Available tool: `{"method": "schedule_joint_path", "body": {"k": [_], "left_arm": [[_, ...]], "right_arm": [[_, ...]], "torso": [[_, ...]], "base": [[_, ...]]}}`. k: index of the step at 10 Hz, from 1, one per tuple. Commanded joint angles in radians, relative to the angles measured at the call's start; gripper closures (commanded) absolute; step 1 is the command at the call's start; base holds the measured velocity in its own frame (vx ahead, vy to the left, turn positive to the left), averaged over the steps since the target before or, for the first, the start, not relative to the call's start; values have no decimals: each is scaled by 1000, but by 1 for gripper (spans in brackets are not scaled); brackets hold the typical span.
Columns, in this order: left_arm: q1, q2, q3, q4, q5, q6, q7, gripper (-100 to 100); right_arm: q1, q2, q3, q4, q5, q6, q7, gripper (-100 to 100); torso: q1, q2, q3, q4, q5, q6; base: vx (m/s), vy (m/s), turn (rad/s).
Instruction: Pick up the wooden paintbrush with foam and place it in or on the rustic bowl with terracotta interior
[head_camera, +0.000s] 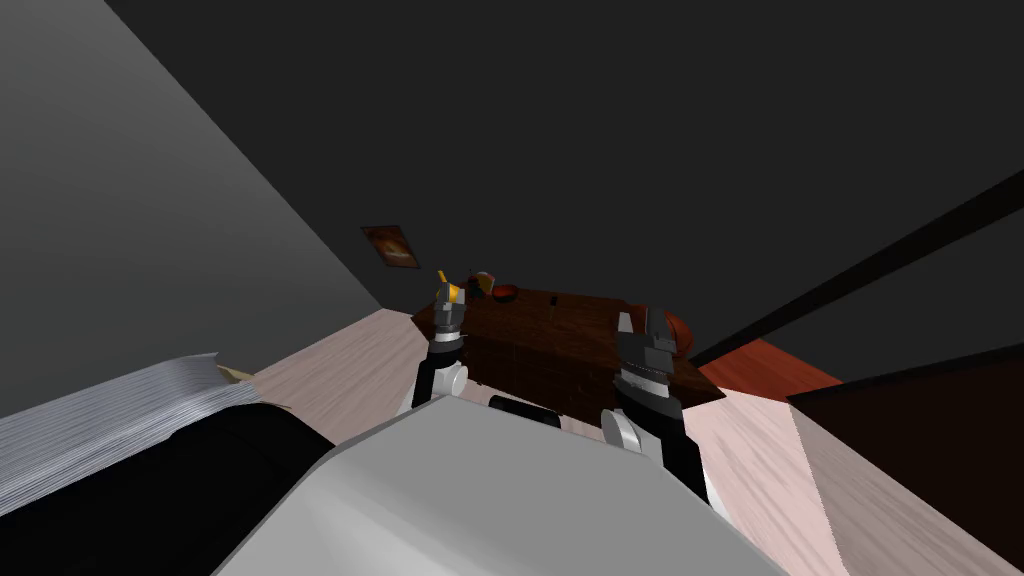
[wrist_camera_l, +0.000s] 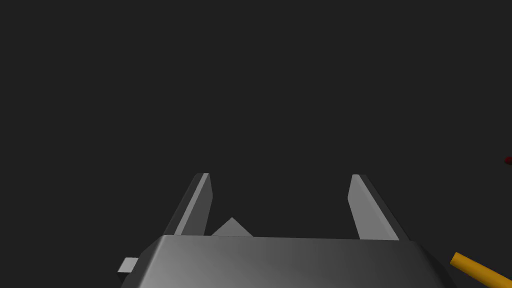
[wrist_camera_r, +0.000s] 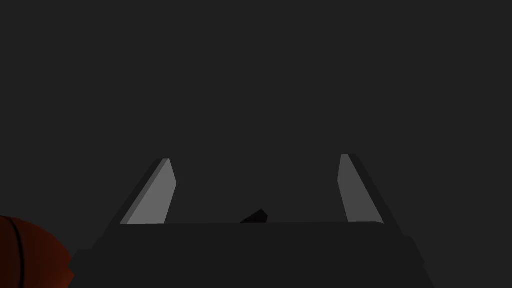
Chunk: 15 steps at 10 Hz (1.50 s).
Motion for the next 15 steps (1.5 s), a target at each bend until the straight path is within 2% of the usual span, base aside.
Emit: {"method": "schedule_joint_path", "body": {"k": [1,6,12,13,15], "left_arm": [[0,0,0,0,0,0,0,0],[0,0,0,0,0,0,0,0],[0,0,0,0,0,0,0,0],[0,0,0,0,0,0,0,0],[0,0,0,0,0,0,0,0]], "right_arm": [[-1,-32,-4,6,6,8,4,-100],[-7,-148,-40,53,50,73,38,-100],[-17,-269,-116,145,144,203,114,-100],[-17,-269,-116,145,144,203,114,-100],[-18,-306,-145,180,180,252,143,-100]], "torso": [[0,0,0,0,0,0],[1,1,1,0,0,0],[2,4,2,1,1,0],[3,4,2,1,1,0],[2,2,1,1,0,0]], "base": [[-5,5,62],[-21,16,127],[-52,39,229],[-37,36,88],[-28,39,213]]}}
